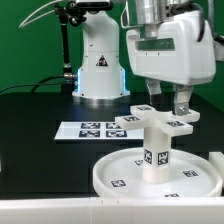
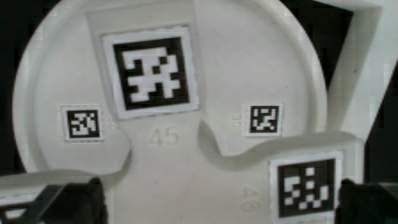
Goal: Assemble round table
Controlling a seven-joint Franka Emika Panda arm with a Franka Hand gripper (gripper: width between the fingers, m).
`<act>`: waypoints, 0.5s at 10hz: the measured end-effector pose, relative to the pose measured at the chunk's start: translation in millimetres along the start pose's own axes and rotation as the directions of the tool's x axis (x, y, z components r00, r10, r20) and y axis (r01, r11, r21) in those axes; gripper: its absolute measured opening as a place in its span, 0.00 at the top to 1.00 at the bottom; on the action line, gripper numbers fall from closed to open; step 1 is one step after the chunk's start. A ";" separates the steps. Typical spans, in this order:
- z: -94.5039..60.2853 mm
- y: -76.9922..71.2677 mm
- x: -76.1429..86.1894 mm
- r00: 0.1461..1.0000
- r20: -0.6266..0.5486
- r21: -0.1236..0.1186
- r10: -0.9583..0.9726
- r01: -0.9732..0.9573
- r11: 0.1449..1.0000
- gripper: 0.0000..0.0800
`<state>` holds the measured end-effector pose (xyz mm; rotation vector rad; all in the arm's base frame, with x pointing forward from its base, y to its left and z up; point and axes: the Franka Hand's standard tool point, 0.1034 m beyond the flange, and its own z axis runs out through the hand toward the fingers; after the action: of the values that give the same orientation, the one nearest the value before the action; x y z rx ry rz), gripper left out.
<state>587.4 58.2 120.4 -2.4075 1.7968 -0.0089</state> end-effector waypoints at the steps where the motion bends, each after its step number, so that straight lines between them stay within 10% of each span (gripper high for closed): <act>1: 0.3 0.6 0.9 0.998 -0.001 -0.001 -0.055 0.055 0.998 0.19; 5: -0.5 0.1 2.7 0.889 -0.015 -0.019 -0.458 0.457 0.889 0.19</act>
Offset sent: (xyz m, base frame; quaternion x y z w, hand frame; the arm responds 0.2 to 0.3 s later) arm 0.0000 0.0000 0.0000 0.0000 0.0000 -0.1938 0.9810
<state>588.0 55.5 120.7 -2.7878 1.1919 -0.0676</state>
